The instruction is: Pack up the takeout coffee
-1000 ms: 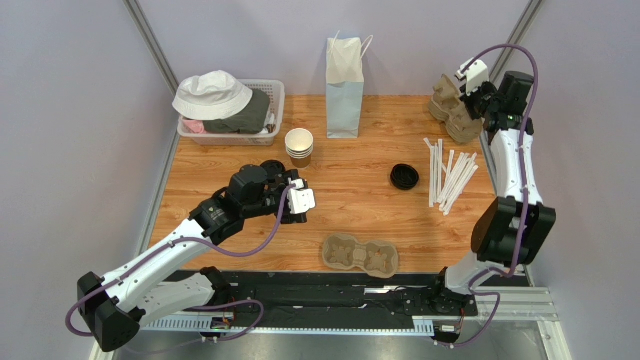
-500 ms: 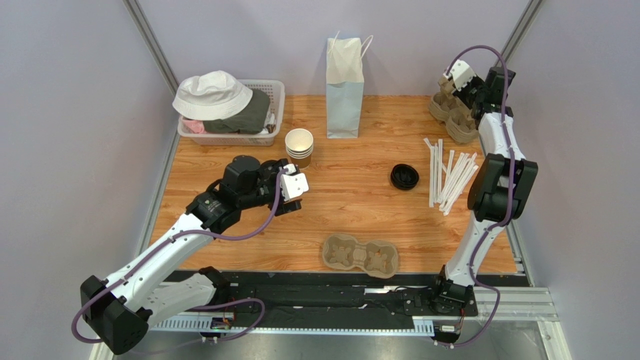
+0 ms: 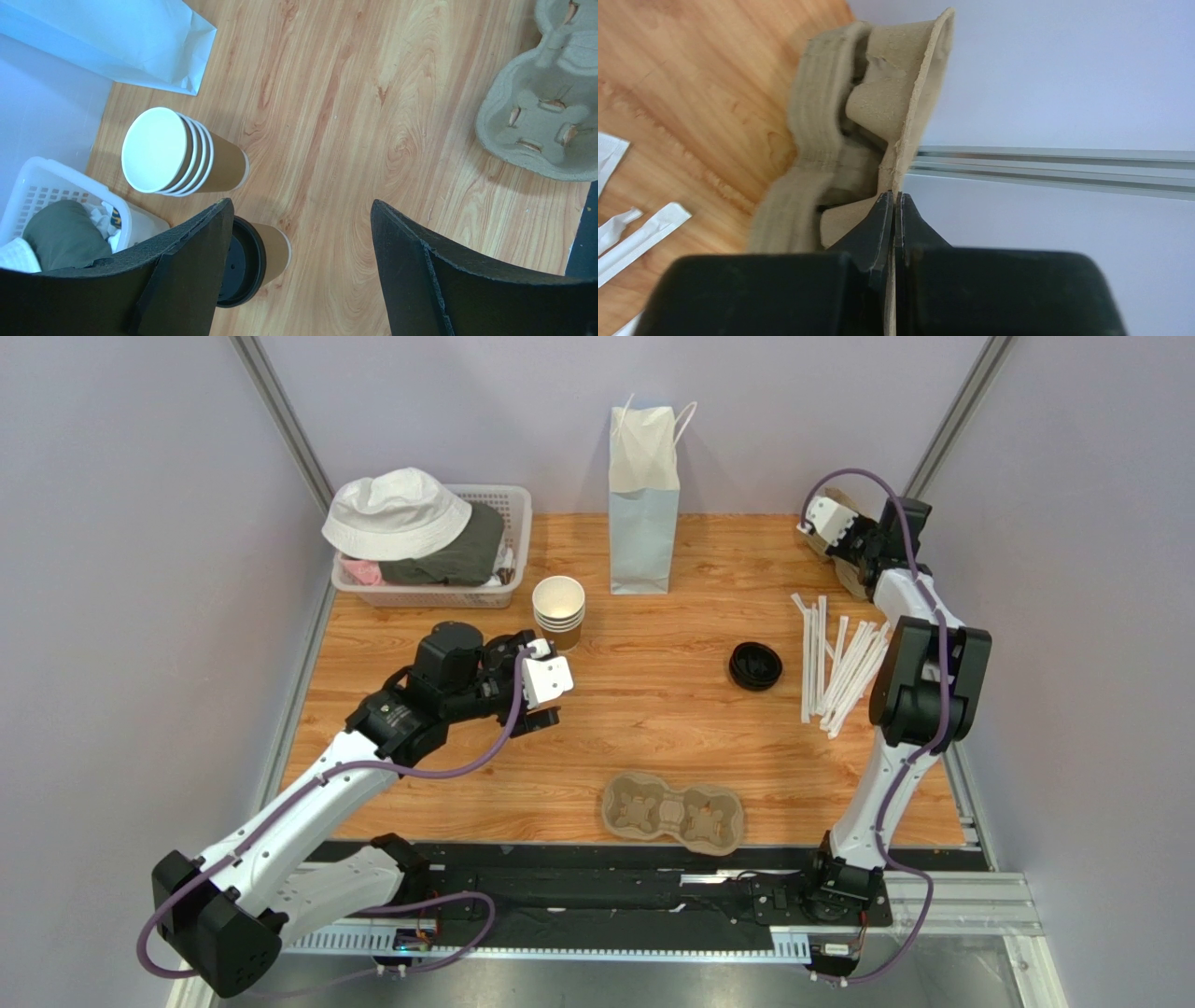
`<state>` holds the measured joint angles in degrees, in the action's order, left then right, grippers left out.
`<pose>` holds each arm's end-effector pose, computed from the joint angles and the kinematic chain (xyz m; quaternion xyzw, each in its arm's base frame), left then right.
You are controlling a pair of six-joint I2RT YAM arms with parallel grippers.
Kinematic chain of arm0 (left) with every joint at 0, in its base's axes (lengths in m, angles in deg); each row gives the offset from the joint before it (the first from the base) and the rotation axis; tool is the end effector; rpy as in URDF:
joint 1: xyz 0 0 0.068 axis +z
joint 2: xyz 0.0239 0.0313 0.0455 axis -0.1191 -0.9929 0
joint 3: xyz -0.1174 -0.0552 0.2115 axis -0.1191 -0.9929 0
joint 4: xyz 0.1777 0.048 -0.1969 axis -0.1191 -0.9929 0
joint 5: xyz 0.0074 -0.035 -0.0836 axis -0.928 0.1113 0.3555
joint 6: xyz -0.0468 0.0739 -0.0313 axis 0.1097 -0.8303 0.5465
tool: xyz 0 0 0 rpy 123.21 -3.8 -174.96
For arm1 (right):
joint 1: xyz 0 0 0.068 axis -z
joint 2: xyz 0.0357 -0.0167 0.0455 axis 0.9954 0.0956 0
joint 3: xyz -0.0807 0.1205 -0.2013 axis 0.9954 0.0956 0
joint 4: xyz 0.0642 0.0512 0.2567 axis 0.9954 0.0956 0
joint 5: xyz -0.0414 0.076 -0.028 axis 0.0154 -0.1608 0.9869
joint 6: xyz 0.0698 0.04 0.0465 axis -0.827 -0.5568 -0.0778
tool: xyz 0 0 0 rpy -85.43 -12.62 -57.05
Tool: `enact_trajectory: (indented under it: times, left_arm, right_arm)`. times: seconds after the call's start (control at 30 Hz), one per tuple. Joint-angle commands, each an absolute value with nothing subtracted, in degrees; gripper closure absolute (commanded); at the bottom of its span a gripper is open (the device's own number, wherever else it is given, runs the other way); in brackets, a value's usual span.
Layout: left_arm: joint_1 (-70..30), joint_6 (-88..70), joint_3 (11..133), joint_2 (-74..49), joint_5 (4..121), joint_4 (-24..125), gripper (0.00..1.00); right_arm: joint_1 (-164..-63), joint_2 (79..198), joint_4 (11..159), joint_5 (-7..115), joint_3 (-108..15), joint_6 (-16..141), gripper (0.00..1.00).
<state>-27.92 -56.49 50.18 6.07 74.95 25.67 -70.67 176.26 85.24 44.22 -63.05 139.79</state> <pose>0.2132 -0.1839 0.2711 0.5646 0.6382 -0.1499 0.5015 0.5148 -0.1017 0.1910 -0.4697 0.7085 -0.2499 0.4636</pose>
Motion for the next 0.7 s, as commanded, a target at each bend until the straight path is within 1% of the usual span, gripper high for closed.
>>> enact_trajectory:
  times: [0.0,0.07,0.1,0.17,0.2,0.27,0.33,0.37,0.47,0.53,0.6,0.63,0.67]
  left_arm:
    - [-27.70,-57.40,53.29,5.76,76.64,25.67,0.20]
    - [-27.70,-57.31,53.82,5.41,76.81,25.67,0.20]
    - [-27.70,-57.14,53.91,5.23,76.90,25.76,0.20]
    - [-27.79,-56.96,54.34,5.05,77.16,25.67,0.20]
    - [-27.79,-56.87,54.52,5.05,77.25,25.67,0.20]
    - [-27.79,-56.96,54.70,5.23,77.25,25.58,0.20]
    - [-27.79,-56.87,54.96,5.23,76.99,25.49,0.20]
    - [-27.79,-56.78,55.05,5.40,76.90,25.32,0.20]
    - [-27.79,-56.52,55.05,5.84,76.99,25.23,0.20]
    - [-27.70,-56.00,55.05,6.02,76.99,25.40,0.20]
    - [-27.79,-55.20,55.40,5.84,76.46,25.41,0.20]
    - [-27.79,-54.68,56.01,5.76,76.72,24.54,0.20]
    - [-27.79,-54.24,56.36,5.67,76.98,24.18,0.20]
  right_arm:
    - [-71.76,173.10,83.94,46.00,-60.77,143.98,0.94]
    - [-72.29,172.57,83.94,47.59,-60.32,143.72,0.77]
    - [-72.73,171.79,83.94,47.85,-59.97,143.19,0.65]
    - [-73.00,170.82,83.94,47.94,-60.14,142.14,0.55]
    - [-73.26,170.38,86.12,47.94,-60.41,140.91,0.48]
    - [-73.52,168.45,88.15,48.03,-61.20,139.76,0.41]
    - [-73.96,165.74,89.38,47.60,-61.29,138.44,0.37]
    - [-74.14,164.85,90.70,47.51,-61.29,138.00,0.32]
    - [-74.67,160.99,93.68,46.63,-61.90,136.07,0.27]
    - [-74.67,159.57,96.15,46.80,-63.30,133.01,0.26]
    - [-74.67,157.81,101.85,46.63,-66.98,129.67,0.25]
    - [-74.67,157.28,105.18,44.97,-68.83,125.39,0.26]
    - [-74.76,156.41,113.30,43.30,-73.02,123.34,0.26]
